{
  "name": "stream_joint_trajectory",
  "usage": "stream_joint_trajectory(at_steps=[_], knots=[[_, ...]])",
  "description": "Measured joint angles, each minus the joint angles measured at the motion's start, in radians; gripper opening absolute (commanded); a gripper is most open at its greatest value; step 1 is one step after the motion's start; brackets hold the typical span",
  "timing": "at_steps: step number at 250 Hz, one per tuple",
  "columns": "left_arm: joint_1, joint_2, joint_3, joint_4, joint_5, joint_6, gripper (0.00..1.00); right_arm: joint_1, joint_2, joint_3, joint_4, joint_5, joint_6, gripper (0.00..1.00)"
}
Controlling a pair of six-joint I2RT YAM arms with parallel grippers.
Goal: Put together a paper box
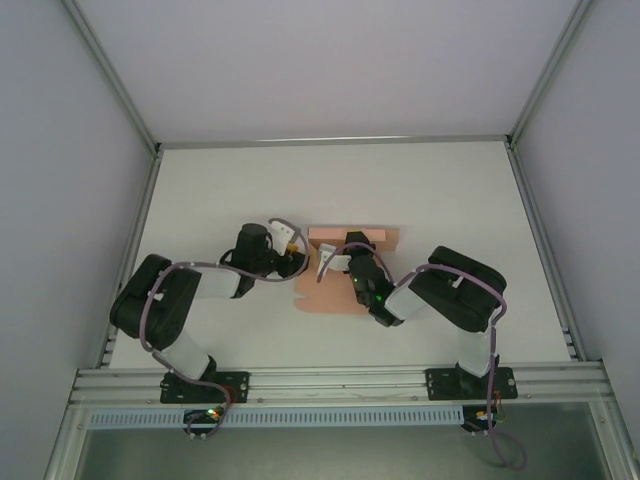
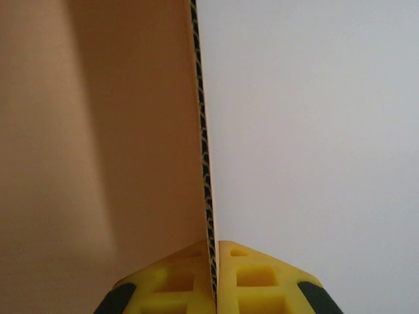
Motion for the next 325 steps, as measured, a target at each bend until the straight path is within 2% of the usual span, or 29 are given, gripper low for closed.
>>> stream_joint_trajectory(at_steps=[32,74,117,147,175,193,224,253,325], knots=[[-0.011,0.044,0.041,0.002,0.003,0.034,0.5,-0.004,-0.008,0.0,-0.021,0.026,0.011,0.0],[-0.009,0.07,0.067,0.012,0.016,0.051,0.57,-0.008,-0.037,0.014,-0.105,0.042,0.05,0.0],[-0.002,0.069,0.084,-0.03,0.065,0.085,0.58,-0.011,-0.064,0.024,-0.177,0.04,0.08,0.0],[-0.002,0.069,0.09,-0.04,0.101,0.101,0.64,-0.016,-0.079,0.034,-0.223,0.031,0.106,0.0],[-0.008,0.07,0.107,-0.061,0.145,0.112,0.64,-0.018,-0.08,0.042,-0.24,0.023,0.113,0.0],[-0.01,0.073,0.11,-0.062,0.154,0.115,0.63,-0.018,-0.082,0.042,-0.245,0.02,0.116,0.0],[-0.011,0.086,0.122,-0.06,0.155,0.115,0.55,-0.019,-0.094,0.048,-0.277,0.013,0.125,0.0],[-0.018,0.109,0.144,-0.051,0.124,0.113,0.55,-0.019,-0.102,0.057,-0.311,0.011,0.137,0.0],[-0.032,0.133,0.157,-0.01,0.058,0.093,0.45,-0.023,-0.114,0.08,-0.379,0.019,0.169,0.0]])
